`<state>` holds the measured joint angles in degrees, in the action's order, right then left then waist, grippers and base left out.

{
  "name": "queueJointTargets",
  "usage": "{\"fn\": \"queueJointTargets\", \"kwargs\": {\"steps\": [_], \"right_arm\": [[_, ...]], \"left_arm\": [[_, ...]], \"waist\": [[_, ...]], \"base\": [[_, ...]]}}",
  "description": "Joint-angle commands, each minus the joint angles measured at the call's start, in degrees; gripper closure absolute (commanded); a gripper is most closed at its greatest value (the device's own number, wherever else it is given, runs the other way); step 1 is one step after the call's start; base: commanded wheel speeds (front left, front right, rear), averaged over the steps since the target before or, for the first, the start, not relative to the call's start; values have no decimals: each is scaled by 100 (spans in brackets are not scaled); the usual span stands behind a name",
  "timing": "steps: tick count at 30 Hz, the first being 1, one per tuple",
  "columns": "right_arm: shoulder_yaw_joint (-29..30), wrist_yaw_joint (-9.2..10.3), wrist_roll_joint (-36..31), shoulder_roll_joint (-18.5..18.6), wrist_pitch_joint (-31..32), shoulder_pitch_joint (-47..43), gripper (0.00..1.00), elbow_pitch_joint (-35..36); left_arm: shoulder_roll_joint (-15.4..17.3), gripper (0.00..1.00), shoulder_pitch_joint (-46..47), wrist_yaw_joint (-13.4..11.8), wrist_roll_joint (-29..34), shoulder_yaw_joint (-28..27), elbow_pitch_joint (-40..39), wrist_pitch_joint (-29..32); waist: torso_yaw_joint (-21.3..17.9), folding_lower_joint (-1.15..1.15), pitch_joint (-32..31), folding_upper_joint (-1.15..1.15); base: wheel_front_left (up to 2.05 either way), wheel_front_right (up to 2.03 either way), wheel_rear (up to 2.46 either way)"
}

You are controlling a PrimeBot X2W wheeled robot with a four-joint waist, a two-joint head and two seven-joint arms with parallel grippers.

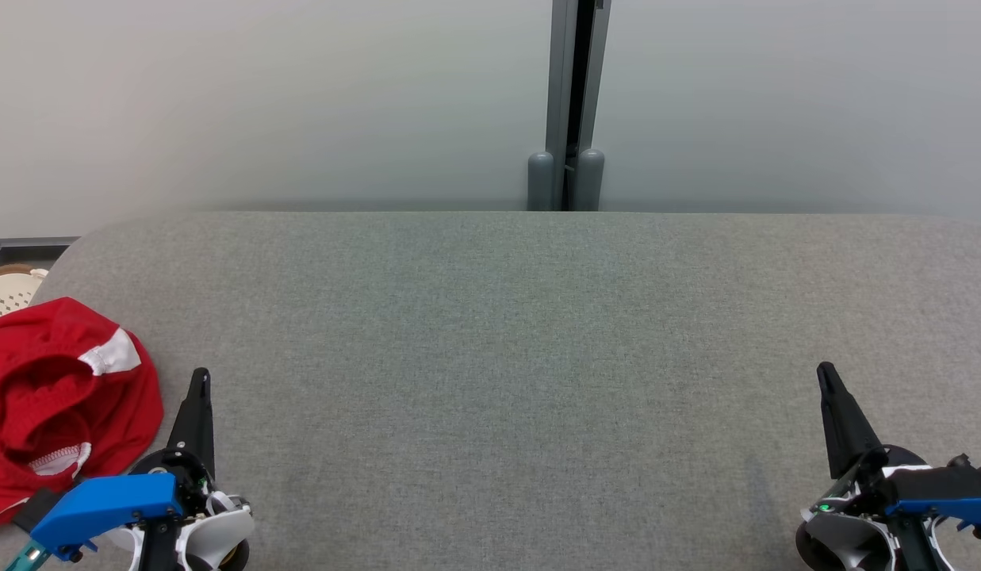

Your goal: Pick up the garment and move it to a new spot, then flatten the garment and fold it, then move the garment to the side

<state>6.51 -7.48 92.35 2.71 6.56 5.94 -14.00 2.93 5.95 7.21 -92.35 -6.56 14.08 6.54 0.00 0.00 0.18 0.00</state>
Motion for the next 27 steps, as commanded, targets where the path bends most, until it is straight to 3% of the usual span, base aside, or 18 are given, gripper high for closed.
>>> {"fn": "queueJointTargets", "kwargs": {"steps": [1,24,25,27], "right_arm": [[9,-2,15,33,12,49,100,17],[9,-2,15,33,12,50,100,17],[0,0,0,0,0,0,0,0],[-7,1,-2,-16,-2,-48,0,-72]], "left_arm": [[-11,100,53,54,-15,-7,-29,16],[-11,100,53,54,-15,-7,-29,16],[0,0,0,0,0,0,0,0],[-5,0,-53,-11,0,3,77,-9]], "waist": [[0,0,0,0],[0,0,0,0],[0,0,0,0],[0,0,0,0]], "base": [[0,0,0],[0,0,0],[0,0,0],[0,0,0]]}}
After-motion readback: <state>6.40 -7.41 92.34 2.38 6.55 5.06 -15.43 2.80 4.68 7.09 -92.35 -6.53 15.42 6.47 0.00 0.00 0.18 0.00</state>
